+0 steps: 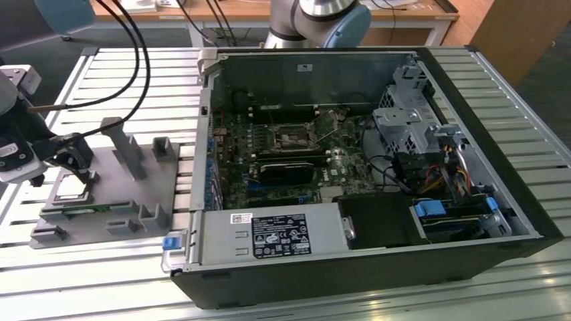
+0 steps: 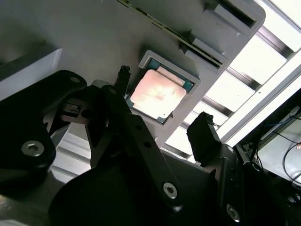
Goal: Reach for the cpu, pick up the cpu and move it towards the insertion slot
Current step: 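Pick up the cpu and move it towards the insertion slot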
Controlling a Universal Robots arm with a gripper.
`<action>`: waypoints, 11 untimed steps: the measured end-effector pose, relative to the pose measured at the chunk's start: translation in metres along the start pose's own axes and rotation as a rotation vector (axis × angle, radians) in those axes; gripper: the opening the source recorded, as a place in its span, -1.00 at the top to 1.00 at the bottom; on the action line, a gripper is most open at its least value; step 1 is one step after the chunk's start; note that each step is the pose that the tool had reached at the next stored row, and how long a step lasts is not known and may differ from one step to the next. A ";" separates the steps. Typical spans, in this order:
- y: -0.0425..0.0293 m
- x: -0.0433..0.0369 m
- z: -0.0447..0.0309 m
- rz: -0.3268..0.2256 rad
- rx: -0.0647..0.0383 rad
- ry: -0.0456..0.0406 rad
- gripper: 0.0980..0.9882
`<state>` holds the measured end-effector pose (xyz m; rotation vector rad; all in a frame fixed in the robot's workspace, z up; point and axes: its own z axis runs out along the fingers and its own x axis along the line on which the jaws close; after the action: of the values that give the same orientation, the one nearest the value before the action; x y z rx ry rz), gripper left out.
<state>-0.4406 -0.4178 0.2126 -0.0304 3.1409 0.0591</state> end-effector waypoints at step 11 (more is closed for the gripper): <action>0.0025 0.0000 0.0143 -0.003 0.000 -0.0027 -0.50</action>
<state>-0.4406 -0.4148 0.1984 -0.0349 3.1381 0.0584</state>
